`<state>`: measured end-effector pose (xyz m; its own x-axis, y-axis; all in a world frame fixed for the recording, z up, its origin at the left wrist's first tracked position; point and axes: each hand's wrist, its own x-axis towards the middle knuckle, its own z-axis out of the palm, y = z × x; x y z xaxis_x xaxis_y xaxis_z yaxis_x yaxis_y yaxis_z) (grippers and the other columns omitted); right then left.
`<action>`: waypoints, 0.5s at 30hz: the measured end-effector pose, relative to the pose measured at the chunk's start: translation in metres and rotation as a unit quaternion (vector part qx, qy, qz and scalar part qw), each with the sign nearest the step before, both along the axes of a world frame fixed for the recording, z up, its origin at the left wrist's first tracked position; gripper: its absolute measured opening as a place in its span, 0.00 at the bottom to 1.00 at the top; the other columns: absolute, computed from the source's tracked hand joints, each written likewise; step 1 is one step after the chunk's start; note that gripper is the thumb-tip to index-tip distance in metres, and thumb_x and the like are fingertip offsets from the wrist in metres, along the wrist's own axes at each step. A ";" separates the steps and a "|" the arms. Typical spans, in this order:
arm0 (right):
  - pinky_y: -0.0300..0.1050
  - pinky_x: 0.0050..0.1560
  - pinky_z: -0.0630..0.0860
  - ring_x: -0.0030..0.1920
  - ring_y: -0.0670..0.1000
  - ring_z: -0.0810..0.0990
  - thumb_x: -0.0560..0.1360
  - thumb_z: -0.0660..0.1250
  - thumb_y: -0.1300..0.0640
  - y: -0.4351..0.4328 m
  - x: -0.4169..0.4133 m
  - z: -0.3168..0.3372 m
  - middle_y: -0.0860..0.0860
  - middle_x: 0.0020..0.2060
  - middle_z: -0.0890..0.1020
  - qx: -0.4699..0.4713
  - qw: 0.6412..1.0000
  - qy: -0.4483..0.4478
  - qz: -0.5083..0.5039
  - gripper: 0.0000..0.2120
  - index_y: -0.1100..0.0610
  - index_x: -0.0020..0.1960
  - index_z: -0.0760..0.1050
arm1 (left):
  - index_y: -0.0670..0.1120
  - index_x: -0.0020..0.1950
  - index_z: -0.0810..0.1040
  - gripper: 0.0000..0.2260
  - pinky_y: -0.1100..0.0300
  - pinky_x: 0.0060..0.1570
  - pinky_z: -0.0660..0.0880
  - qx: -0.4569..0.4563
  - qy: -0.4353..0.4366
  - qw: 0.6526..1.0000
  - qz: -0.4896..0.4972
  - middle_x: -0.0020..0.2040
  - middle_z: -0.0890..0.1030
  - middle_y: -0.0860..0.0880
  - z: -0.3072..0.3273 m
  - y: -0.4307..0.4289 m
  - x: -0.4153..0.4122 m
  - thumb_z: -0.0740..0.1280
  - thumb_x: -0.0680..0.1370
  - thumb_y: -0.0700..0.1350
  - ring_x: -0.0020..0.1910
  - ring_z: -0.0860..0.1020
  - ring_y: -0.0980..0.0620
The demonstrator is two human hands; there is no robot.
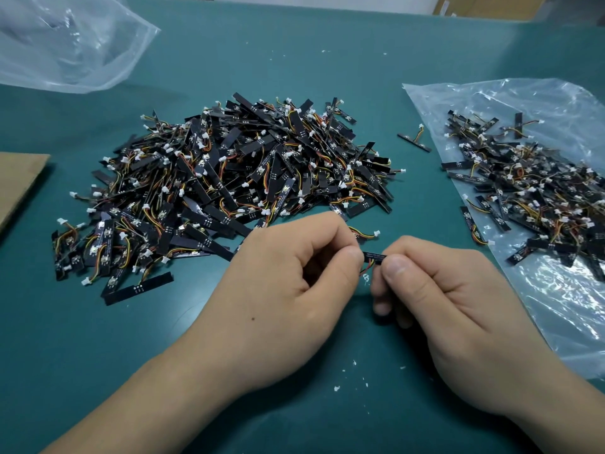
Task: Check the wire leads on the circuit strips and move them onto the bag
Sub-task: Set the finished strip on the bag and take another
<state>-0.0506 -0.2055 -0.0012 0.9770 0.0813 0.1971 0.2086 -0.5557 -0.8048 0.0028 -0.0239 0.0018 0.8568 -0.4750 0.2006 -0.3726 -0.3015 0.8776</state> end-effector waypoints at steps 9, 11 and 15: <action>0.30 0.37 0.70 0.36 0.46 0.81 0.82 0.57 0.49 0.000 -0.001 0.001 0.45 0.33 0.82 0.002 1.000 0.006 0.000 0.16 0.49 0.40 0.76 | 0.48 0.39 0.76 0.09 0.54 0.29 0.71 0.006 0.001 1.000 0.005 0.31 0.78 0.49 0.000 -0.001 -0.001 0.64 0.78 0.48 0.28 0.74 0.49; 0.30 0.37 0.70 0.36 0.46 0.81 0.82 0.56 0.48 0.000 0.000 0.000 0.45 0.34 0.82 -0.011 1.000 0.011 -0.005 0.15 0.49 0.40 0.76 | 0.48 0.39 0.76 0.09 0.54 0.29 0.71 0.009 0.000 1.000 0.009 0.31 0.79 0.49 0.001 -0.001 -0.001 0.64 0.78 0.48 0.29 0.74 0.50; 0.32 0.37 0.71 0.36 0.47 0.81 0.82 0.56 0.48 0.000 0.000 -0.001 0.45 0.33 0.82 -0.007 1.000 0.014 -0.008 0.16 0.49 0.40 0.76 | 0.48 0.39 0.77 0.09 0.53 0.30 0.72 -0.002 0.011 1.000 0.009 0.32 0.79 0.49 0.001 0.000 0.001 0.65 0.78 0.48 0.31 0.77 0.48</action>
<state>-0.0505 -0.2057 -0.0022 0.9832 0.0685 0.1691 0.1776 -0.5704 -0.8019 0.0034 -0.0240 0.0024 0.8693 -0.4586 0.1842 -0.3486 -0.3046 0.8864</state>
